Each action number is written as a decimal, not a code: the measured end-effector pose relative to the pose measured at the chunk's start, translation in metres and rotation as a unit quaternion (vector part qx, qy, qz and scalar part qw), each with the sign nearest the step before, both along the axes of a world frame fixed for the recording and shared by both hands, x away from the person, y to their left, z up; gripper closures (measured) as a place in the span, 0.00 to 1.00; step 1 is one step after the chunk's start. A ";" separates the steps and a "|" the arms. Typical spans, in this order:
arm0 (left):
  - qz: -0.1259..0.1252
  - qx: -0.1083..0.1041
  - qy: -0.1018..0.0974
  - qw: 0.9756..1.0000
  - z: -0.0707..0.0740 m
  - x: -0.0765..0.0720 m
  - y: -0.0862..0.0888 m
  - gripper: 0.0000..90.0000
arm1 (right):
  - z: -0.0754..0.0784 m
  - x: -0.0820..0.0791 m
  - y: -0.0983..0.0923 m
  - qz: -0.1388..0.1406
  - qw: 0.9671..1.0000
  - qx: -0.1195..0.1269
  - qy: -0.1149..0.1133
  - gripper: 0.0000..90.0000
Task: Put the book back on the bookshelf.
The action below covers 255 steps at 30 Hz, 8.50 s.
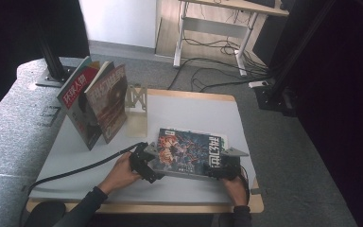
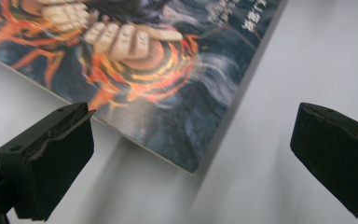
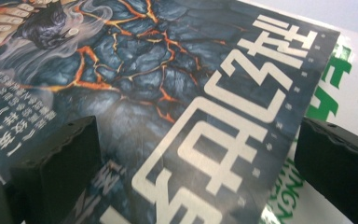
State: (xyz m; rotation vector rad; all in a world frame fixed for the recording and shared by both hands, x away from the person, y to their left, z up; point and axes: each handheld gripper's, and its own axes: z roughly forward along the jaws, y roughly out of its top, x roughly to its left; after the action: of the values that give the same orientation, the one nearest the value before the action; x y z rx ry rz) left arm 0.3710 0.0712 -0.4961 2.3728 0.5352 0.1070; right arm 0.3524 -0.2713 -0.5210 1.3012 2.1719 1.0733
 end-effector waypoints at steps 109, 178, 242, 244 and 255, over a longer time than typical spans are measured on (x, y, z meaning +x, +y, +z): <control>0.092 -0.003 -0.002 0.996 -0.011 0.049 -0.017 0.02 | -0.002 -0.014 -0.031 -0.078 0.997 -0.028 -0.011 0.00; 0.058 -0.020 -0.011 0.998 -0.009 -0.003 0.053 0.24 | 0.009 0.037 -0.012 -0.033 0.999 -0.029 -0.004 0.11; 0.037 -0.030 0.033 0.998 -0.021 -0.004 0.060 0.26 | 0.001 0.087 -0.029 -0.003 0.999 0.018 0.042 0.02; 0.034 -0.027 0.034 0.998 -0.021 -0.005 0.060 0.26 | 0.000 0.081 -0.029 -0.006 0.999 0.019 0.039 0.02; 0.028 -0.021 0.033 0.999 -0.022 -0.022 0.066 0.28 | 0.000 0.043 -0.026 -0.028 0.999 0.019 0.037 0.02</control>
State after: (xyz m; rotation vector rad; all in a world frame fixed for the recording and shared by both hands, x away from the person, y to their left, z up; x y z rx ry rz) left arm 0.3486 0.1369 -0.5177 2.3278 0.6299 0.0418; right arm 0.3954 -0.2975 -0.5207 1.4309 2.1643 1.0656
